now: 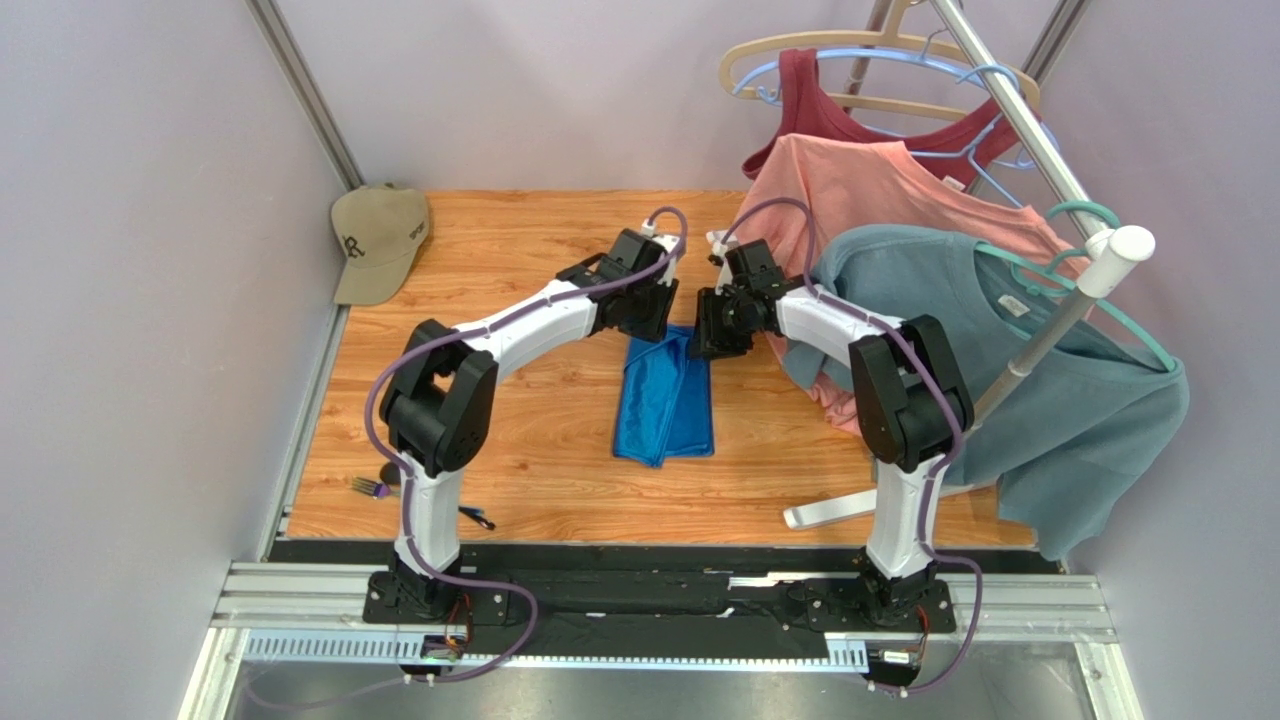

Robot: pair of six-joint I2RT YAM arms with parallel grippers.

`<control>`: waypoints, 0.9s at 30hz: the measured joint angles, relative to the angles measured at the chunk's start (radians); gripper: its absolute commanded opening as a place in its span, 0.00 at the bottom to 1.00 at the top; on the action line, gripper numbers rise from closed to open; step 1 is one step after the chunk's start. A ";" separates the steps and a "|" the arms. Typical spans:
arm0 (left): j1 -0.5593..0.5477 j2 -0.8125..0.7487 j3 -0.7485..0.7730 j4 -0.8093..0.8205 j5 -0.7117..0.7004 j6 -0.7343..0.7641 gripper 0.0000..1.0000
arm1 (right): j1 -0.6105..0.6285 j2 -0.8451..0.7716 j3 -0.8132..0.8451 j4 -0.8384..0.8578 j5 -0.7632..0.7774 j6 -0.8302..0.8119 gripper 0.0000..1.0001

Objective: Fold the napkin into a case and place the utensils inside
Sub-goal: Smooth out the 2/3-rectangle-folded napkin at the center of the board.

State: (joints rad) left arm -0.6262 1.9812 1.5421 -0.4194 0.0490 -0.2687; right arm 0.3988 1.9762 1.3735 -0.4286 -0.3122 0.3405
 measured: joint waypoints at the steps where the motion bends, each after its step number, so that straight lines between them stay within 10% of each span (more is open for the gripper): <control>1: -0.012 0.007 0.007 0.000 -0.008 0.015 0.36 | -0.004 -0.012 -0.018 0.000 0.000 0.005 0.23; 13: -0.075 0.141 0.100 0.015 -0.084 0.111 0.29 | -0.027 -0.049 -0.101 0.033 -0.040 0.050 0.00; 27: -0.073 0.110 0.055 0.017 -0.032 -0.077 0.06 | -0.027 -0.035 -0.101 0.071 -0.065 0.071 0.00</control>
State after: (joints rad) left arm -0.6991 2.0911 1.5967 -0.4023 0.0174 -0.3462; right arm 0.3714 1.9408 1.2728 -0.3580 -0.3771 0.4114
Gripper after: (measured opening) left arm 0.101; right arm 0.006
